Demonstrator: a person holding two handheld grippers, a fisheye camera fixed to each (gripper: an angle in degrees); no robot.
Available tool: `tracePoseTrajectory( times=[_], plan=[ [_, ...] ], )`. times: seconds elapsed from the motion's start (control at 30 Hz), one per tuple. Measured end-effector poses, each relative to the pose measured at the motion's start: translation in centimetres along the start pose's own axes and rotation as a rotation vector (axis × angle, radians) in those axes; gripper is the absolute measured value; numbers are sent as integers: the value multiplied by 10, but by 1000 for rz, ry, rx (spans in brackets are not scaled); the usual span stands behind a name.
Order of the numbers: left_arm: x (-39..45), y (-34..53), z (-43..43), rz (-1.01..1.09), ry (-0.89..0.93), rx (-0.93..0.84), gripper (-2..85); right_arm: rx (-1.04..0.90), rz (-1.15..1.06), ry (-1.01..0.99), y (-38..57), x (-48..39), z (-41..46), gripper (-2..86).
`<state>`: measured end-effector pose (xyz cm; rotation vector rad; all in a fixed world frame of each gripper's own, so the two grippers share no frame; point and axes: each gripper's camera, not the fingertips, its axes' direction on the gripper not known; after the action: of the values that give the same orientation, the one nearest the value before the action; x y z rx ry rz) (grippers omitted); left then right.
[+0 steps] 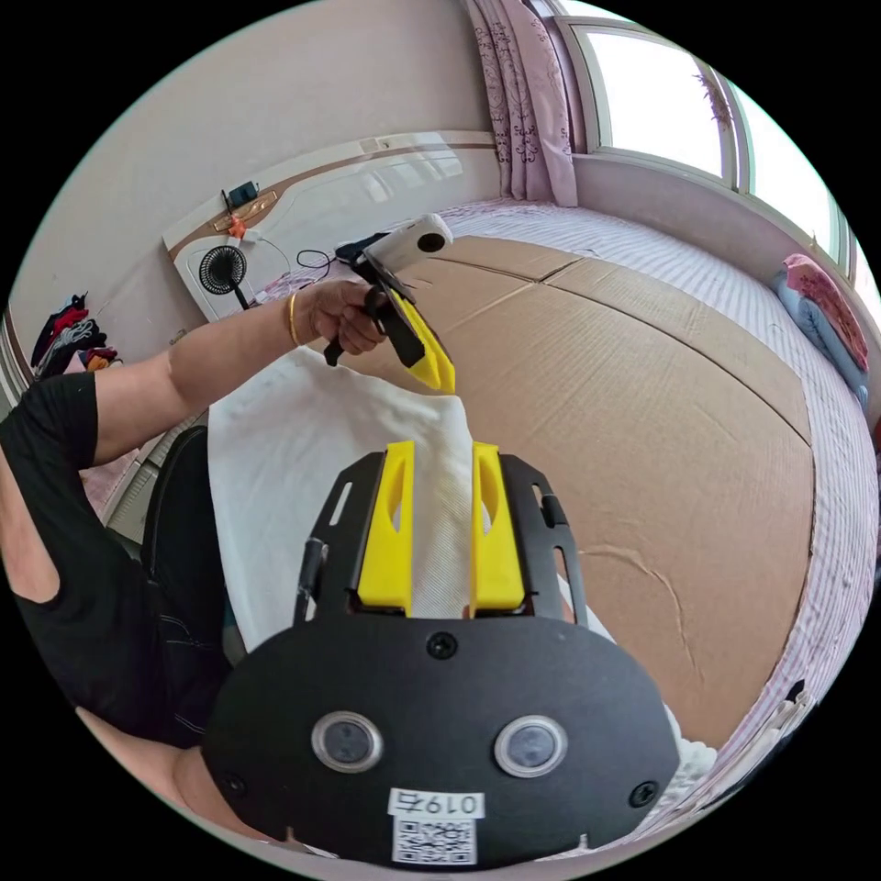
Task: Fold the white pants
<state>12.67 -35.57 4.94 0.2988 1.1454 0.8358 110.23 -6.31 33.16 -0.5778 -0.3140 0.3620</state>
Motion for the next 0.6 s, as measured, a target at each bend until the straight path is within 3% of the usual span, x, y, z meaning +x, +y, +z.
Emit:
tracePoseTrajectory(
  times=[0.2,0.43,0.53,0.6],
  plan=[
    [30,-17,18,89,-26,-131,41,29,24,8,17,-2,-4,88],
    [78,-13,14,155,-125,-77,20,95,41,-59,25,-7,1,65],
    [134,4,19,293,-332,-47,18,93,56,-106,26,-6,2,69],
    [185,24,36,413,-567,-19,15,98,76,-119,25,-7,-1,70]
  ],
)
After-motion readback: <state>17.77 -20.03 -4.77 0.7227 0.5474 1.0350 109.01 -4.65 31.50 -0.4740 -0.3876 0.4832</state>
